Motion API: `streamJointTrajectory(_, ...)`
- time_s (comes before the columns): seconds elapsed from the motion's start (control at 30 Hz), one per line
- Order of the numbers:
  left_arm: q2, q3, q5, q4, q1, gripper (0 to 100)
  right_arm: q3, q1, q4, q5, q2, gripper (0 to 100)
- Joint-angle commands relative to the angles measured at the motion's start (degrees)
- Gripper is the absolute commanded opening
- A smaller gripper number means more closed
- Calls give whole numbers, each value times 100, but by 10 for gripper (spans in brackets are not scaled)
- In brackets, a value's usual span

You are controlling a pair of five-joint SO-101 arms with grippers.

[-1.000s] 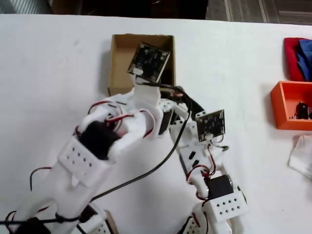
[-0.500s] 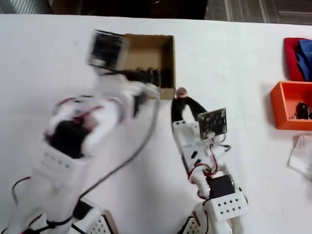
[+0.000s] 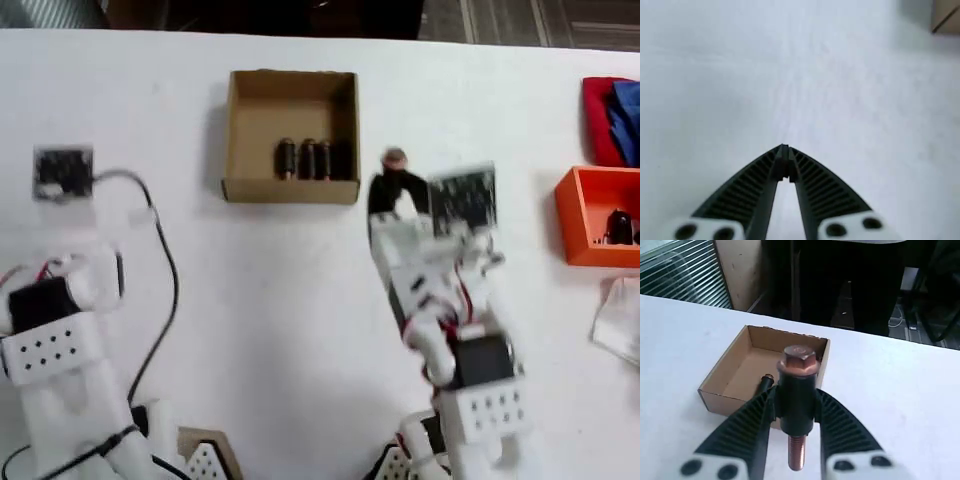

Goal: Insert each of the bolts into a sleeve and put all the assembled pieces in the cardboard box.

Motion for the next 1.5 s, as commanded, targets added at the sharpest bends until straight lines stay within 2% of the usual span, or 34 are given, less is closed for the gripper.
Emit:
streamJointTrajectory(0.0, -114, 892, -237, -651, -220, 27, -2418, -189, 840, -53, 2343, 22)
streamJointTrajectory(0.2, -114, 1648, -246, -1099, -237, 27, -6725, -382, 3037, -70, 5938, 22)
streamJointTrajectory(0.3, -114, 1947, -229, -1327, -360, 27, -8967, -382, 3653, -484, 7512, 22)
streamJointTrajectory(0.47, -114, 2176, -255, -1345, -396, 27, -11868, -497, 3987, -932, 10079, 22)
streamJointTrajectory(0.63, -114, 2396, -273, -1530, -396, 27, -13653, -655, 3741, -1116, 11767, 22)
streamJointTrajectory(0.73, -141, 2554, -440, -1802, -396, 27, -13820, -840, 3398, -1116, 12207, 22)
streamJointTrajectory(1.03, -123, 2580, -527, -1802, -369, 27, -13802, -1174, 2844, -1116, 12629, 22)
streamJointTrajectory(1.47, -158, 2659, -501, -1802, -396, 27, -12774, -1209, 2123, -1327, 12760, 22)
